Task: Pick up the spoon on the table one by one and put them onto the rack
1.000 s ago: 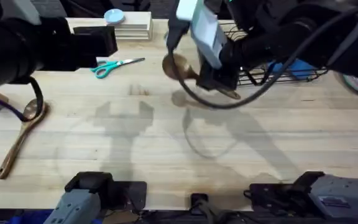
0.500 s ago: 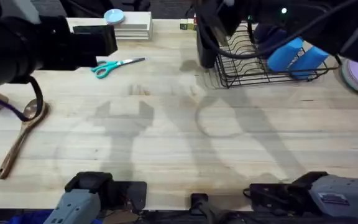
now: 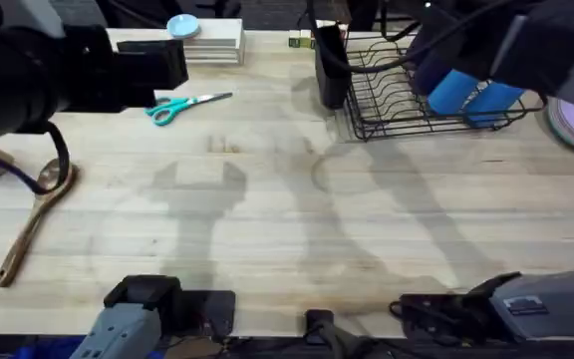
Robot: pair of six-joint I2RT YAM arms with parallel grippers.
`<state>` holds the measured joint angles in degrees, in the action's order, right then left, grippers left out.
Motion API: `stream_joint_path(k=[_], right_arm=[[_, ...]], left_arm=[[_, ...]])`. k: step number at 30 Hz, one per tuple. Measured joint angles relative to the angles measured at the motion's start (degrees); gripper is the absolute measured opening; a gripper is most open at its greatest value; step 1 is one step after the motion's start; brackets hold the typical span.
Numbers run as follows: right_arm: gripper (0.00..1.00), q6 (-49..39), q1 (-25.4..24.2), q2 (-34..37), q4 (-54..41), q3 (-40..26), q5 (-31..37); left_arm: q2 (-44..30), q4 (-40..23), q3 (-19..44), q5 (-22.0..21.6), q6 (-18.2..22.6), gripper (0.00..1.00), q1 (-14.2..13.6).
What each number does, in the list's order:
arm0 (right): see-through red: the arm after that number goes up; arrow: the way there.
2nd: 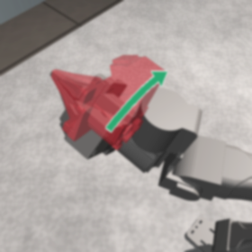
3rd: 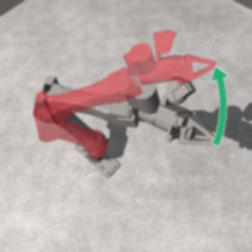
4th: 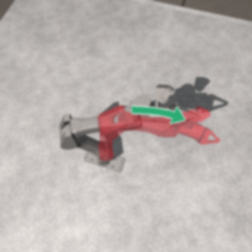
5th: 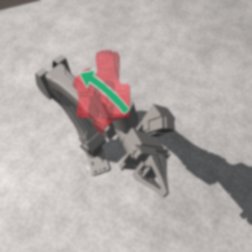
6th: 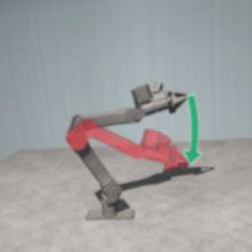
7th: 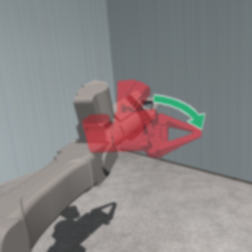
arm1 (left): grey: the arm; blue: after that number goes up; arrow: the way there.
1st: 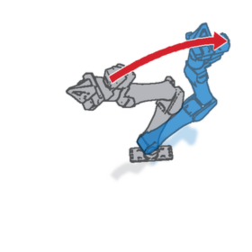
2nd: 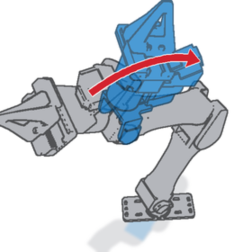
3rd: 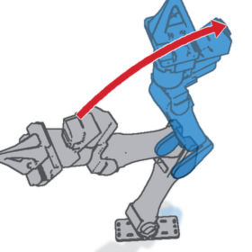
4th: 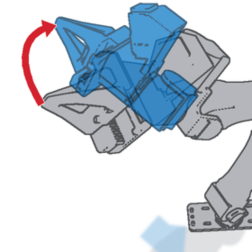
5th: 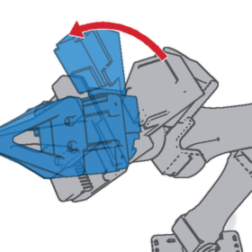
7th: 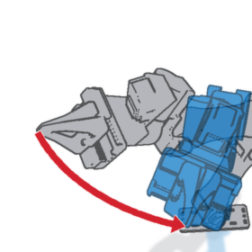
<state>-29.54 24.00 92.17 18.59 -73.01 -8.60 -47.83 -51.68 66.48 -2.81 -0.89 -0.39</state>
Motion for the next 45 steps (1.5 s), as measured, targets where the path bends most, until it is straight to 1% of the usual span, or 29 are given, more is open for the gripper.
stream_joint_path(k=[9, 16, 19, 26, 35, 40, 42, 43, 44, 45], right_arm=[[0.034, 3.2, -1.8, 6.2, 7.4, 0.0, 0.0], [0.034, 6.1, -1.8, 9.8, 8.4, 0.0, 0.0], [0.034, 7.3, -2.0, 11.5, 7.9, 0.0, 0.0], [0.034, 7.7, -2.6, 12.2, 3.2, 0.0, 0.0], [0.034, 8.1, -3.6, 14.1, 1.2, 0.0, 0.0], [0.035, 8.1, -3.8, 14.2, -1.5, 0.0, 1.1], [0.057, 7.6, -3.8, 14.2, -1.4, 0.0, 1.1], [0.115, 6.3, -3.9, 14.2, -1.4, 0.0, 1.3], [0.142, 5.8, -3.9, 14.2, -1.4, 0.0, 1.4], [0.207, 5.4, -3.9, 14.2, -1.3, 0.0, 1.4]], left_arm=[[0.0, 0.0, 0.0, 0.0, 0.0, 0.993, 0.0], [0.0, 0.0, 0.0, 0.0, 0.0, 0.993, 0.0], [0.0, 0.0, 0.0, 0.0, 0.0, 0.993, 0.0], [0.0, 0.0, 0.0, 0.0, 0.0, 0.993, 0.0], [0.0, 0.0, 0.0, 0.0, 0.0, 0.993, 0.0], [0.0, 0.0, 0.0, 0.0, 0.0, 0.994, 0.0], [0.0, 0.0, 0.0, 0.0, 0.0, 0.993, 0.0], [0.0, 0.0, 0.0, 0.0, 0.0, 0.993, 0.0], [0.0, 0.0, 0.0, 0.0, 0.0, 0.993, 0.0], [0.0, 0.0, 0.0, 0.0, 0.0, 0.993, 0.0]])
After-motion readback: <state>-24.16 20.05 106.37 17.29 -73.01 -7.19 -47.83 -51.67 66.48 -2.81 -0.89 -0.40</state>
